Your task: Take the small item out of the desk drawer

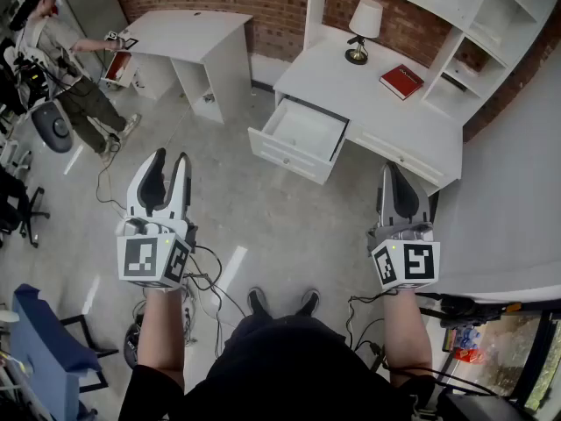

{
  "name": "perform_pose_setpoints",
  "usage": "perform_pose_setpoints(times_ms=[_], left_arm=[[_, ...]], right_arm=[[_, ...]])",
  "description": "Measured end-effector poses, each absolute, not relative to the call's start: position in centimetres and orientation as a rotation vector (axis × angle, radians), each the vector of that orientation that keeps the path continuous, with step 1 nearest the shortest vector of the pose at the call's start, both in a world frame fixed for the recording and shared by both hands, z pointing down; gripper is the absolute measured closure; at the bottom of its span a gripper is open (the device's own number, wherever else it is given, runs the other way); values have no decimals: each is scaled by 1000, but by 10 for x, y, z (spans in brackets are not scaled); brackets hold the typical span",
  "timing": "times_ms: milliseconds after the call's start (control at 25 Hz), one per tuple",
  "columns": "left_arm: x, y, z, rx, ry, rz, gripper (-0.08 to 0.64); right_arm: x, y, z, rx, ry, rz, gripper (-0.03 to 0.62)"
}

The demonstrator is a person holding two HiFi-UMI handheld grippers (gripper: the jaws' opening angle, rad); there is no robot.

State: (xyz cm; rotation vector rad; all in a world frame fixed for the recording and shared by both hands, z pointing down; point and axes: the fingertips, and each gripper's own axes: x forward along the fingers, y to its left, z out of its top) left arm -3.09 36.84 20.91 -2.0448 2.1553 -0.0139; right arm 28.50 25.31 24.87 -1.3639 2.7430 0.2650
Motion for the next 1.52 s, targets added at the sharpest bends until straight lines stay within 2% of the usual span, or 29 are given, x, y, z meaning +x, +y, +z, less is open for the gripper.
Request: perform_pose_setpoints(times_ms=[280, 560, 1120, 1520], left_arm=[[-65, 369, 215, -2012, 2178, 23, 414], [-131, 353, 216, -1970, 2241, 13, 414], [-209, 356, 217, -2011, 2220, 174, 414], [-233, 323, 254, -2042, 2292, 141, 414]], right_arm=[[271, 253, 247, -1393, 2740, 256, 591], [263, 239, 237, -1439, 2699, 203, 591], [239, 234, 224, -1594, 2618, 181, 575], [220, 189, 255, -1599, 2652, 100, 572]])
